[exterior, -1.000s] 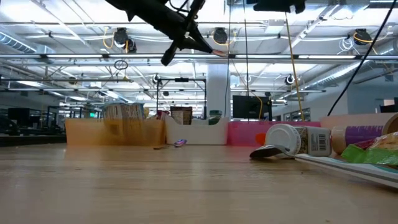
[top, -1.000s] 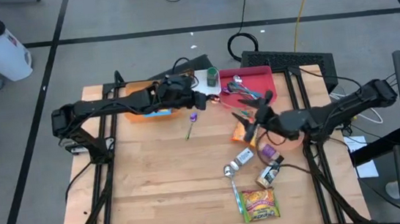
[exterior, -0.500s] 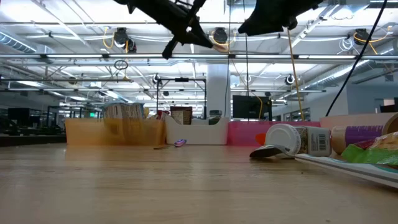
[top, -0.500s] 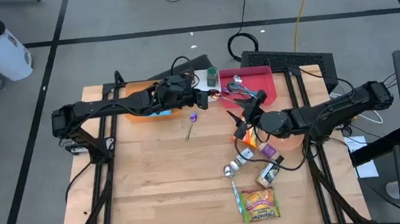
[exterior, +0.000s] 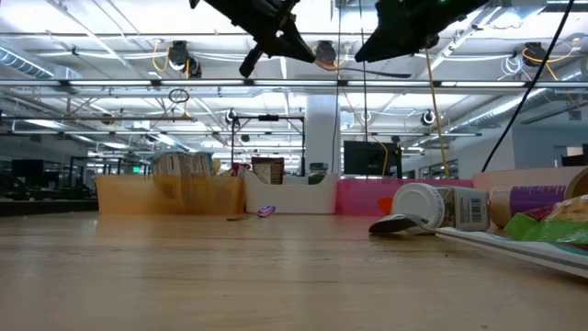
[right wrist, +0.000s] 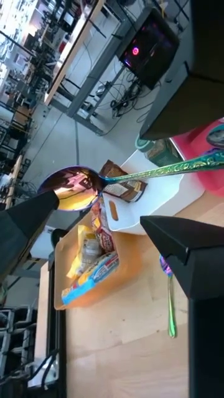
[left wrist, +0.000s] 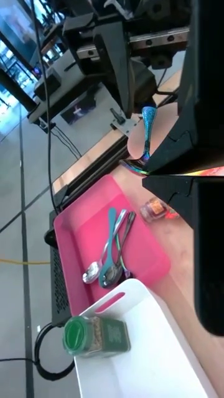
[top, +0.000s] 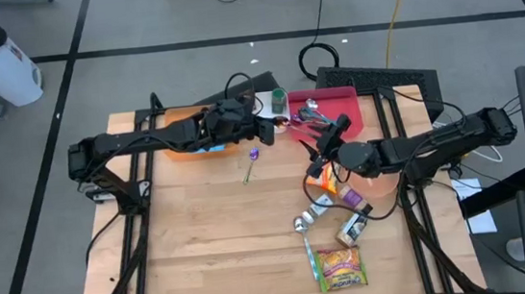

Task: Pick & Place Food Item
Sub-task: Put the violet spoon into the red bin

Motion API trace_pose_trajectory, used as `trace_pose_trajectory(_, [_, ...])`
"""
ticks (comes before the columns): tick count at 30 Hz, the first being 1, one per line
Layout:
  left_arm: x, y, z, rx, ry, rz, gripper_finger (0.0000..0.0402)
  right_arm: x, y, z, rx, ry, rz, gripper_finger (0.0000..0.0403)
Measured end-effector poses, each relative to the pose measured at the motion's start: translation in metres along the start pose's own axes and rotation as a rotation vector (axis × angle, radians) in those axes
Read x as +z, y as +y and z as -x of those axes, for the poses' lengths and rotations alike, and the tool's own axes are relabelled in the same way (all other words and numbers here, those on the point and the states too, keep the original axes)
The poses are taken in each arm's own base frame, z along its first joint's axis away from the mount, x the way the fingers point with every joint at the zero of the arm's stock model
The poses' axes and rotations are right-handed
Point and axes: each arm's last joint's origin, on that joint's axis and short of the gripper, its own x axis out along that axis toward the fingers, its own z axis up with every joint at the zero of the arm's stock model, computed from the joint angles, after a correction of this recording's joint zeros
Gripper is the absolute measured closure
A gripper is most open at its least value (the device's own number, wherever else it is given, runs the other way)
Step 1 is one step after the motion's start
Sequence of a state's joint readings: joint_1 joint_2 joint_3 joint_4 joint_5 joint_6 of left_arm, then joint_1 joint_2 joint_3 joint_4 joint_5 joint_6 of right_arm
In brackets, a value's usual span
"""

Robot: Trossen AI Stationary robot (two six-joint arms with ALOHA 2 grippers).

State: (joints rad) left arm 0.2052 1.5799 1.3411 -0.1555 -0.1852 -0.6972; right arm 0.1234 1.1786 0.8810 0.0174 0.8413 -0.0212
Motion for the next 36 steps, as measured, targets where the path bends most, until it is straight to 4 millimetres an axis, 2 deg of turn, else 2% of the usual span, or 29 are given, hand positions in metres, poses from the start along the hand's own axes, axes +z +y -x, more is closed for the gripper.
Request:
trace_pose_trajectory(11, [-0.001, -0.002, 0.000, -0.006, 0.002, -0.031, 0.0401, -0.006, 0.000, 0.000, 0.001, 0.046, 0.038, 0.0255])
trace_pose_trajectory(22, [-0.004, -0.012, 0.002, -0.057, -0.020, -0.063, 0.0401, -0.012, -0.005, -0.004, -0.020, 0.099, 0.007, 0.0259])
trace_pose_trajectory(36, [-0.008, -0.009, 0.002, -0.018, 0.011, -0.050, 0.0401, -0.012, -0.004, -0.004, -0.016, 0.098, 0.006, 0.0266])
